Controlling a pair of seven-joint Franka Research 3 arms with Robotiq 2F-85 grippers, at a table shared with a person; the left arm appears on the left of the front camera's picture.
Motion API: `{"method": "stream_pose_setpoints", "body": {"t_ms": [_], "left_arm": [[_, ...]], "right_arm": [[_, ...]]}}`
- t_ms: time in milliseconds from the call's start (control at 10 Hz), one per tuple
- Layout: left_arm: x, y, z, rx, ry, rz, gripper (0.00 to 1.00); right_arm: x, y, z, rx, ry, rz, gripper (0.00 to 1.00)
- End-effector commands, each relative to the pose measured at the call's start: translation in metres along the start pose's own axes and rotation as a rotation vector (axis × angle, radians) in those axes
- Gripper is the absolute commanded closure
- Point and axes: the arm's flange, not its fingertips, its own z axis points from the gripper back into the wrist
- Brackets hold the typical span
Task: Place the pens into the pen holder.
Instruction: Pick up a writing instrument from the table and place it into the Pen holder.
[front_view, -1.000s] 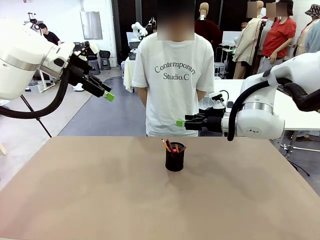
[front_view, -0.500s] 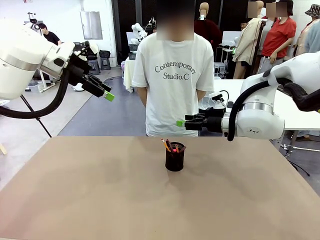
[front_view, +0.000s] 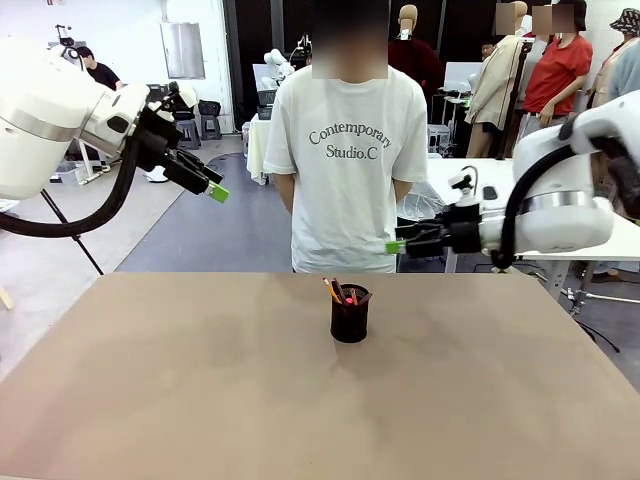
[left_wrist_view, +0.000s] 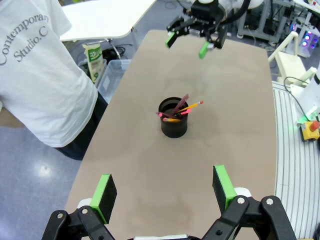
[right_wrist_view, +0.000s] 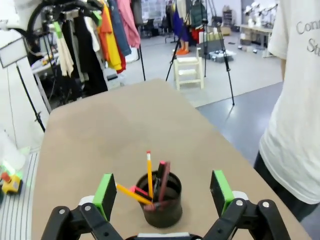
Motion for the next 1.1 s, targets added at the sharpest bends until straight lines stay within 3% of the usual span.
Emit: {"method": "stream_pose_setpoints", "body": {"t_ms": [0,300,600,1000], "left_arm": [[0.000,0.000,0.002,0.007,0.001,0.002,0.00],[0.000,0.000,0.002,0.007,0.001,0.002,0.00],[0.000,0.000,0.002,0.007,0.001,0.002,0.00],[0.000,0.000,0.002,0.007,0.001,0.002,0.00]], "right_arm": [[0.020,-0.008,0.027,0.007,0.056,0.056,0.00],[0.037,-0.018,0.077,0.074,0.168,0.181,0.00],[0.074,-0.030,0.116,0.064,0.241,0.181,0.00],[0.124,-0.030,0.167,0.092,0.388,0.081,0.00]]}}
